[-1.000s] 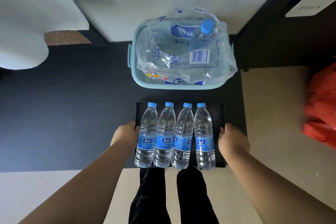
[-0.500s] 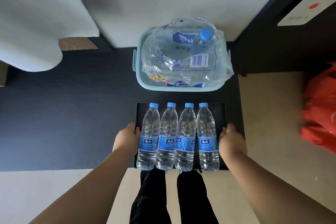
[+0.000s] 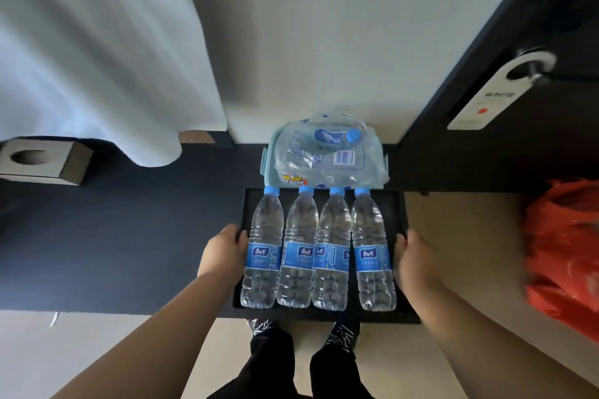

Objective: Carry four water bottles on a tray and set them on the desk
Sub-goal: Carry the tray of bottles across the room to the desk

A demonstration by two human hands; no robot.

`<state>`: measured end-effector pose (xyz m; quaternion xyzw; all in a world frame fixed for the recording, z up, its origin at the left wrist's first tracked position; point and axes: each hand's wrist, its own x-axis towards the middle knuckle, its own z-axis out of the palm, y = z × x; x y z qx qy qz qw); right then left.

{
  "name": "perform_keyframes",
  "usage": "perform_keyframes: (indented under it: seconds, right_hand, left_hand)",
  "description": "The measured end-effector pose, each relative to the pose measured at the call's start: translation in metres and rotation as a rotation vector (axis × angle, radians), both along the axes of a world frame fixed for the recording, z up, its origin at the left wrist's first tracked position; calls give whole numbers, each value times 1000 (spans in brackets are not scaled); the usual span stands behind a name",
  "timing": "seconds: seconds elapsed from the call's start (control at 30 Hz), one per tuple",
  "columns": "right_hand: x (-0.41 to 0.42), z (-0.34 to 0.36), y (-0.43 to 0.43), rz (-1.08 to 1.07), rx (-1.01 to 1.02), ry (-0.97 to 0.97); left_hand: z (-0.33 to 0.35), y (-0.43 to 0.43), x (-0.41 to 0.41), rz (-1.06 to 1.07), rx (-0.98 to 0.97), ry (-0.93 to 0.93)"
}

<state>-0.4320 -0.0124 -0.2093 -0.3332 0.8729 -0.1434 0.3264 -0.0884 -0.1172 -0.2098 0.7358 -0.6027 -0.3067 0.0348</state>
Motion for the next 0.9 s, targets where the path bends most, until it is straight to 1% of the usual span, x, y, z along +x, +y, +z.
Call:
perform_keyframes:
  seconds: [0.13, 0.3, 0.6, 0.9]
  right_hand:
    - [-2, 45, -13, -28, -126, -53]
    - [-5, 88, -28, 32, -209, 49]
    - [0, 117, -42, 97, -319, 115]
    - [67, 146, -63, 202, -372, 127]
  left_hand:
    - [38, -12, 2, 40, -89, 53]
    - [70, -13, 3, 102, -159, 95]
    - [103, 6, 17, 211, -249, 126]
    - [129, 29, 86, 328, -320, 122]
